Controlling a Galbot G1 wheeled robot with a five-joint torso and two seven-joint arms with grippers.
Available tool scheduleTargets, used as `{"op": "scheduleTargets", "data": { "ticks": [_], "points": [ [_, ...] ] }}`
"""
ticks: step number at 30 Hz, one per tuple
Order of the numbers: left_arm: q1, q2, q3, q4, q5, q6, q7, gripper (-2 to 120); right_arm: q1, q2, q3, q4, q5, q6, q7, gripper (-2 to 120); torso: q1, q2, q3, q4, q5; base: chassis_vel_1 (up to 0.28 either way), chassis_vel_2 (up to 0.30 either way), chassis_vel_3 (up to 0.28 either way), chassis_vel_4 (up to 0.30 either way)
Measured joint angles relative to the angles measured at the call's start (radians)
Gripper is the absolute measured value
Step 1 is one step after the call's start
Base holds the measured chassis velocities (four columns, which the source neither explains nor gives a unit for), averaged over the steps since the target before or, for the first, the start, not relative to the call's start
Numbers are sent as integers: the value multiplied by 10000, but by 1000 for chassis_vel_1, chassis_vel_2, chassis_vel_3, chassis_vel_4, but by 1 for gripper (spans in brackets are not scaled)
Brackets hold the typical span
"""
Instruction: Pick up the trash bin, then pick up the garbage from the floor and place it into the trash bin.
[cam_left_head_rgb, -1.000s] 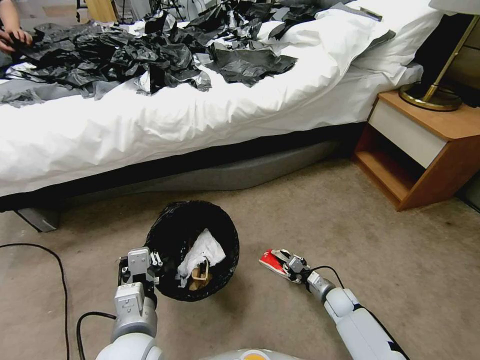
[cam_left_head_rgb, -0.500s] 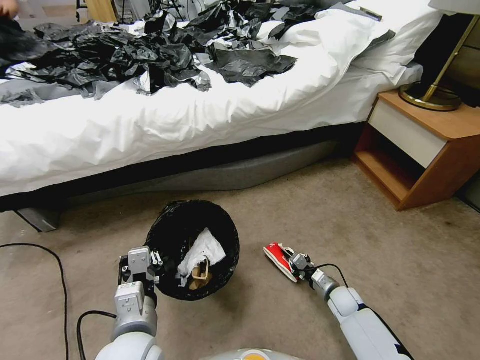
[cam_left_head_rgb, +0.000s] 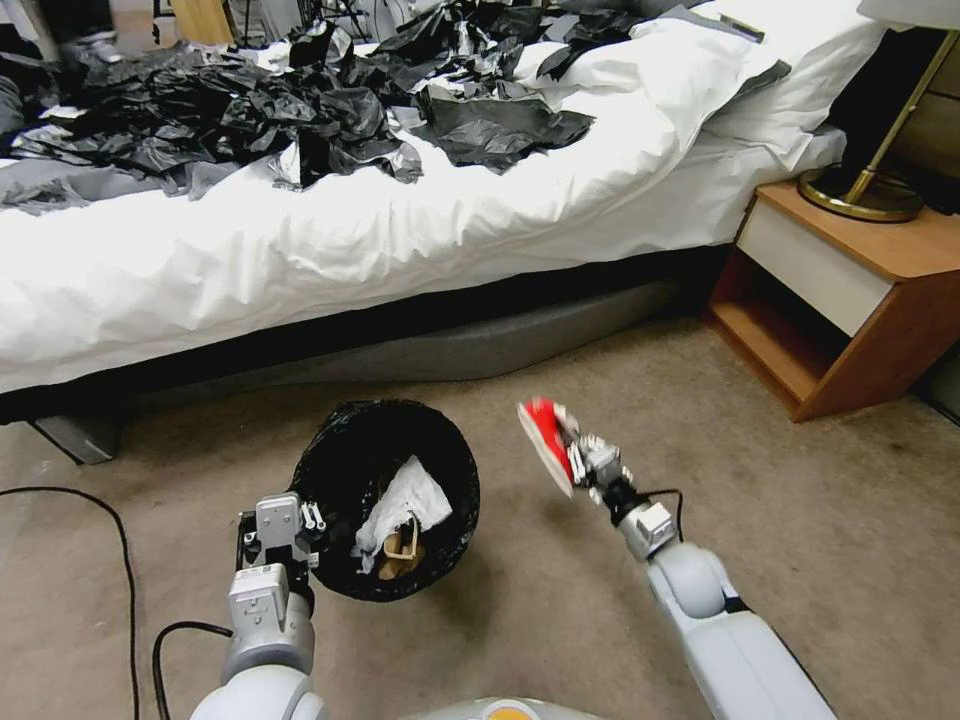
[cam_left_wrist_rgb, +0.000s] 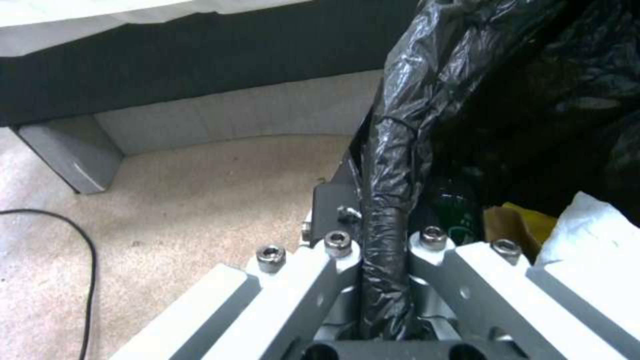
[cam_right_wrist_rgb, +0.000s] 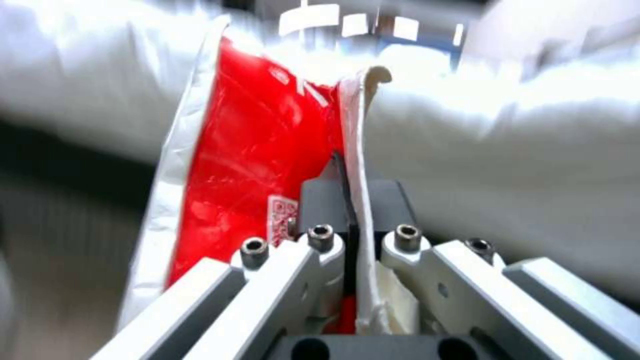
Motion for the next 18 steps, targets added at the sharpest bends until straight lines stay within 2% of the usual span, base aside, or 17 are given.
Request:
{"op": "scheduleTargets", "data": {
  "ticks": [2, 5, 9, 11, 16, 18],
  "points": [
    [-3, -1, 1, 7, 0, 1, 1, 0, -67, -15, -19, 437, 123, -47, 19, 0, 0, 0, 0, -1, 0, 0, 0, 0, 0],
    [-36, -9, 10, 58, 4, 0, 2, 0, -400, -90, -328, 2313, 558, -331, 193, 0, -1, 0, 0, 0, -1, 0, 0, 0, 0],
    [-62, -12, 29, 106, 4, 0, 2, 0, -607, -162, -647, 3073, 629, -454, 220, 0, 0, 0, 0, 0, 0, 0, 0, 0, 0],
    [-89, -15, 62, 150, 4, 1, 6, 0, -863, -234, -1140, 3561, 525, -499, 224, 0, 0, 0, 0, -1, 1, 0, 0, 0, 0],
    [-113, -21, 106, 226, 12, 0, 6, 0, -1156, -309, -1969, 3419, 83, -488, 279, 0, -1, 0, 0, -1, 0, 0, 0, 0, 0],
    [-119, -28, 157, 257, 28, -3, 8, 0, -1131, -311, -2626, 2684, -297, -510, 478, 0, -1, 0, 0, 0, 0, 0, 0, 0, 0]
  ]
}}
